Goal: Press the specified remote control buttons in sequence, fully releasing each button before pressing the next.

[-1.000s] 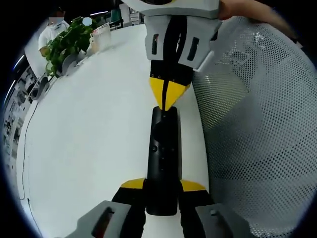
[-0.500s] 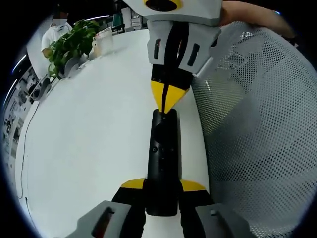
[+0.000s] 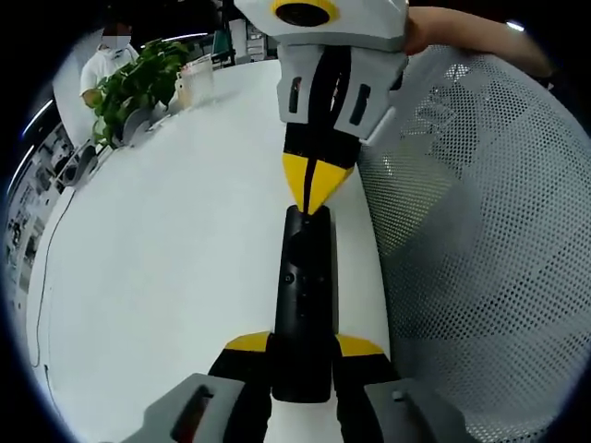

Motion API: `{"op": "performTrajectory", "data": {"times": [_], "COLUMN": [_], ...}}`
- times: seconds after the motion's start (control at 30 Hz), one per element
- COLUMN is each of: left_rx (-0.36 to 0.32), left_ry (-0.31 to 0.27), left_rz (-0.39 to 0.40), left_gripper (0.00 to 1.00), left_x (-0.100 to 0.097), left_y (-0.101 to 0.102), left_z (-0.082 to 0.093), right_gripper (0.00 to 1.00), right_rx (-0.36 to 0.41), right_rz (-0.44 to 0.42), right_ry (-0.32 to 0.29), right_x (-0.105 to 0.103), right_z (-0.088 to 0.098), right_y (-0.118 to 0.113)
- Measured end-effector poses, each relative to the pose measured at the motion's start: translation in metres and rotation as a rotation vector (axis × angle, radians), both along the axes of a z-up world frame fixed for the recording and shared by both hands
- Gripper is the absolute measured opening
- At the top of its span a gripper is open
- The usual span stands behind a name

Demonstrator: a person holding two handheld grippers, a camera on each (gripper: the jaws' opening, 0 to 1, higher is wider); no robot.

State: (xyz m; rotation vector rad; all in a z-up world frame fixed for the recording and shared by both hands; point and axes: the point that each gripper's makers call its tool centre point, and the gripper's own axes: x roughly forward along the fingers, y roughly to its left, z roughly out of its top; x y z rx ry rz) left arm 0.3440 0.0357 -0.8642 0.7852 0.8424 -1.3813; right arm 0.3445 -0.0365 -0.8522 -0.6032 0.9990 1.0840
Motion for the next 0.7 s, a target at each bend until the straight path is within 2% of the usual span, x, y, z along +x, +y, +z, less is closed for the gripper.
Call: {"op": "performTrajectory", "data": {"times": [0.23, 0.37, 0.47, 0.7], "left_rx": [-0.006, -0.011, -0.013, -0.017], "left_ry": [-0.001, -0.001, -0.002, -0.007], "left_rz": [-0.004, -0.006, -0.008, -0.007], "left_gripper": [0.25, 0.25, 0.24, 0.25], "left_x": [-0.0004, -0.0003, -0.0003, -0.0004], "left_y": [0.0005, 0.0007, 0.0005, 0.0004], "left_z": [0.0002, 0.0004, 0.0005, 0.0006], "right_gripper": [0.0, 0.0, 0.0, 0.0], "right_rx": [-0.006, -0.041, -0.069, -0.026], "right_rz": [0.017, 0.017, 0.056, 0.041], "right_ry": [-0.01, -0.028, -0.058, -0.028], "right_x": [0.0, 0.0002, -0.0003, 0.0003], "right_z": [-0.0008, -0.0019, -0.0022, -0.0006], "right_y": [0.004, 0.0056, 0.0056, 0.0048]}}
